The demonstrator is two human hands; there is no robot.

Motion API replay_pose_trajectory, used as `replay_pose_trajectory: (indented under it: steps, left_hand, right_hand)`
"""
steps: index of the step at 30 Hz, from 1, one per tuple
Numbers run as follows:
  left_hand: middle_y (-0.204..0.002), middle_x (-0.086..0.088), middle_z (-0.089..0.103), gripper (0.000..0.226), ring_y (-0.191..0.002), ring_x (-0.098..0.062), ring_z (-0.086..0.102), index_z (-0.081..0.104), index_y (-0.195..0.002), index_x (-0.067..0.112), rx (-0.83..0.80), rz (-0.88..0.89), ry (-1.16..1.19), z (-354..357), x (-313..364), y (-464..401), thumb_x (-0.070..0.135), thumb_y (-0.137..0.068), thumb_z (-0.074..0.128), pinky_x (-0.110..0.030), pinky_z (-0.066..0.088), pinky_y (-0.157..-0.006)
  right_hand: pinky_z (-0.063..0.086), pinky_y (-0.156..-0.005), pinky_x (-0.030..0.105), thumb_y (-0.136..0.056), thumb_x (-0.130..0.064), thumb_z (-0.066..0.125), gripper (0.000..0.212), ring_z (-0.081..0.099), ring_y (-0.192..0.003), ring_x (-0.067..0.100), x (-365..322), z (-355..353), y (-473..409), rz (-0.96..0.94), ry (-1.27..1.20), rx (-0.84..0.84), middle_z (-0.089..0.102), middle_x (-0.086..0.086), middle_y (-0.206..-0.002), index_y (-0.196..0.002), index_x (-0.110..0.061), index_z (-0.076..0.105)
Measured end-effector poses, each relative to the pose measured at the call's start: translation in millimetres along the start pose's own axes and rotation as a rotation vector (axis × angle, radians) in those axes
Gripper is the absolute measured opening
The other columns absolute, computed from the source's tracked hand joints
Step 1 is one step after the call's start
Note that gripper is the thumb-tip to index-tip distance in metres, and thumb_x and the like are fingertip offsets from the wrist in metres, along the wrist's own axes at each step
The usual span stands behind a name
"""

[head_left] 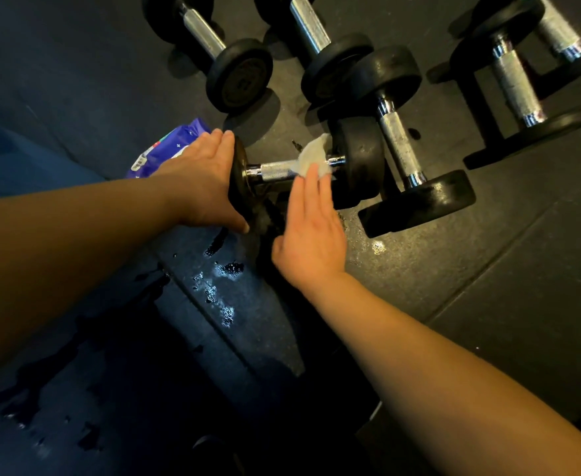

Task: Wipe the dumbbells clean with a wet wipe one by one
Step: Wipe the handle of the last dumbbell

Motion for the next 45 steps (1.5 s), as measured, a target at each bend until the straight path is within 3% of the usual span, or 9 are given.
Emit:
replay_pose_trajectory:
  steps: [4, 7, 13, 20, 23, 30, 35, 41, 45]
  left_hand:
    - [-0.166, -0.007, -0.007, 0.149, -0.152, -0.021, -0.005, -0.011, -0.156, 0.013, -0.028, -0.01, -0.009, 0, -3, -2, 0.061, -0.055, 0.087, -0.044, 0.013, -0.123]
    - [-0.166, -0.008, -0.002, 0.147, -0.152, -0.021, 0.0, -0.007, -0.156, 0.012, -0.047, 0.005, -0.003, -6, -2, -6, 0.056, -0.054, 0.089, -0.042, 0.014, -0.123]
    - [-0.152, -0.011, 0.032, 0.134, -0.141, -0.028, 0.03, 0.017, -0.151, 0.008, -0.059, 0.003, 0.028, -17, 2, -17, 0.048, -0.05, 0.094, -0.04, 0.031, -0.112]
    - [-0.165, -0.009, 0.002, 0.144, -0.152, -0.023, 0.003, -0.007, -0.156, 0.011, -0.085, -0.018, 0.026, -9, 0, -11, 0.052, -0.058, 0.09, -0.035, 0.011, -0.121]
    - [-0.165, -0.01, 0.003, 0.147, -0.152, -0.024, 0.004, -0.004, -0.156, 0.011, -0.05, -0.024, 0.023, -6, 0, -9, 0.053, -0.053, 0.091, -0.039, 0.015, -0.123]
    - [-0.165, -0.008, -0.007, 0.146, -0.152, -0.021, -0.006, -0.011, -0.156, 0.013, -0.04, -0.018, 0.008, -2, 3, 1, 0.055, -0.058, 0.088, -0.04, 0.009, -0.123]
    - [-0.165, -0.011, -0.007, 0.148, -0.152, -0.023, -0.007, -0.011, -0.155, 0.011, -0.019, 0.003, 0.013, 2, 3, 3, 0.057, -0.056, 0.088, -0.037, 0.007, -0.123]
    - [-0.165, -0.01, -0.009, 0.151, -0.152, -0.024, -0.008, -0.015, -0.154, 0.012, -0.004, 0.02, -0.031, 11, 1, 9, 0.065, -0.053, 0.084, -0.045, 0.013, -0.123]
    - [-0.165, -0.014, -0.005, 0.148, -0.152, -0.027, -0.003, -0.01, -0.155, 0.008, 0.06, 0.05, -0.076, 15, 7, 25, 0.064, -0.055, 0.084, -0.043, 0.013, -0.123]
  right_hand:
    - [0.026, -0.121, 0.04, -0.077, -0.018, 0.061, 0.096, 0.001, -0.154, 0.033, -23, 9, 5, -0.155, -0.02, -0.047, 0.002, 0.017, -0.167, -0.157, -0.001, 0.01]
    - [0.026, -0.121, 0.04, -0.076, -0.021, 0.062, 0.098, -0.001, -0.155, 0.032, -15, 4, 2, -0.129, -0.023, -0.019, 0.002, 0.017, -0.167, -0.157, -0.001, 0.011]
    - [0.023, -0.123, 0.043, -0.077, -0.028, 0.065, 0.099, -0.001, -0.154, 0.036, -7, -5, -14, -0.103, -0.001, -0.005, 0.001, 0.02, -0.166, -0.156, 0.0, 0.013]
    - [0.024, -0.122, 0.042, -0.076, -0.026, 0.067, 0.095, 0.001, -0.154, 0.032, -17, -4, -9, -0.15, 0.003, -0.014, 0.006, 0.015, -0.167, -0.155, -0.003, 0.018]
    - [0.028, -0.121, 0.04, -0.076, -0.024, 0.065, 0.094, 0.004, -0.154, 0.034, 5, -13, -11, 0.025, -0.05, 0.056, 0.008, 0.017, -0.166, -0.155, -0.002, 0.02]
    - [0.03, -0.119, 0.04, -0.076, -0.022, 0.064, 0.09, 0.004, -0.154, 0.032, -25, -1, 0, -0.206, 0.028, -0.045, 0.01, 0.015, -0.166, -0.153, -0.002, 0.022]
    - [0.029, -0.12, 0.039, -0.075, -0.026, 0.067, 0.094, 0.009, -0.153, 0.034, 12, -17, -9, 0.045, 0.006, 0.056, 0.012, 0.018, -0.165, -0.154, -0.002, 0.022]
    - [0.034, -0.117, 0.039, -0.075, -0.027, 0.066, 0.09, 0.007, -0.154, 0.031, -33, -3, 3, -0.214, 0.048, -0.079, 0.013, 0.015, -0.165, -0.152, -0.002, 0.026]
    - [0.037, -0.115, 0.038, -0.076, -0.027, 0.066, 0.089, 0.01, -0.154, 0.03, -12, -14, 1, -0.086, 0.06, -0.02, 0.016, 0.014, -0.165, -0.152, -0.003, 0.028]
Point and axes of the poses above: each hand's wrist, its own y-axis away from the middle knuckle, its own z-axis out of the palm, x = y × z, the point moved 10 cm from there along -y, towards the middle knuckle
